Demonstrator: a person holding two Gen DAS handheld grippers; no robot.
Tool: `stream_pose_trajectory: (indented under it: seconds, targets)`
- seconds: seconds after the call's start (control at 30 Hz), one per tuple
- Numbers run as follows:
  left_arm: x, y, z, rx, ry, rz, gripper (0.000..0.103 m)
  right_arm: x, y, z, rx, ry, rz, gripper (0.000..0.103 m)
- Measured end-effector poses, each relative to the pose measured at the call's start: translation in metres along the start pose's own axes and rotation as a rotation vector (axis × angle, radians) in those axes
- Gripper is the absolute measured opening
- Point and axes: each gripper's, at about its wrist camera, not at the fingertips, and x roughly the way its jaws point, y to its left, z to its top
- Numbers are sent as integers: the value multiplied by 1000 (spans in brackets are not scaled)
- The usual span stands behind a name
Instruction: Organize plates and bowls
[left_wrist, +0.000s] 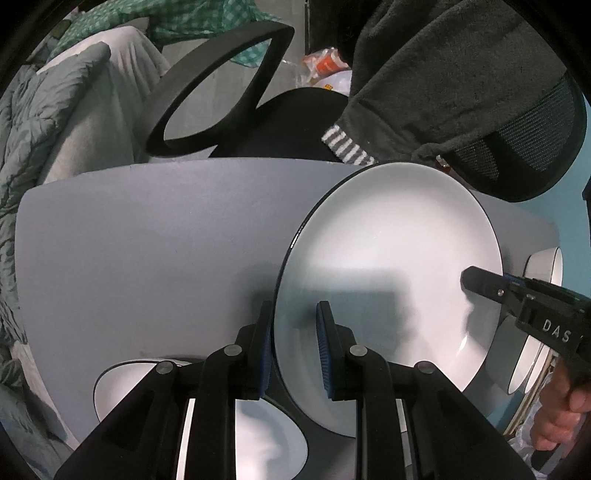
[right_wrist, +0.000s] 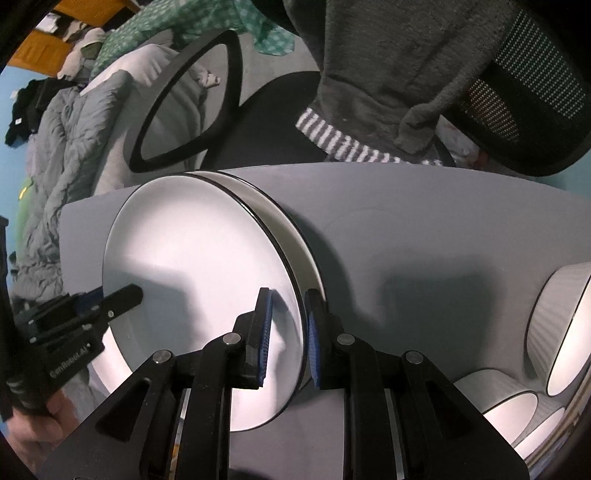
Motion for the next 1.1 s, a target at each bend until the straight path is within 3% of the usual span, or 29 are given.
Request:
stream_pose_trajectory:
  seconds: [0.37, 0.43, 0.53, 0.63, 0.7, 0.77, 1.1]
  targets:
    - [-5, 2, 3, 0, -3, 15, 27, 0, 6, 7, 8, 43, -41, 22]
    - [-7, 4, 2, -2, -5, 13, 27, 0, 9, 9, 3, 48, -49, 26]
    - [-10, 6, 0, -8, -11, 21, 39, 0, 13, 9, -6, 51, -53, 35]
    - [-16, 8, -2, -18, -25, 28, 40, -2, 17, 9, -4, 42, -57, 44]
    - [-19, 9, -5, -20, -40, 28, 47, -3, 20, 9, -2, 28, -63, 55]
    - [-22, 10, -7, -20, -51, 33, 49, -5, 23, 10, -11, 4, -122, 64]
    - [-46, 17, -25, -38, -104, 41, 58, -15, 32, 7, -79, -32, -205, 64]
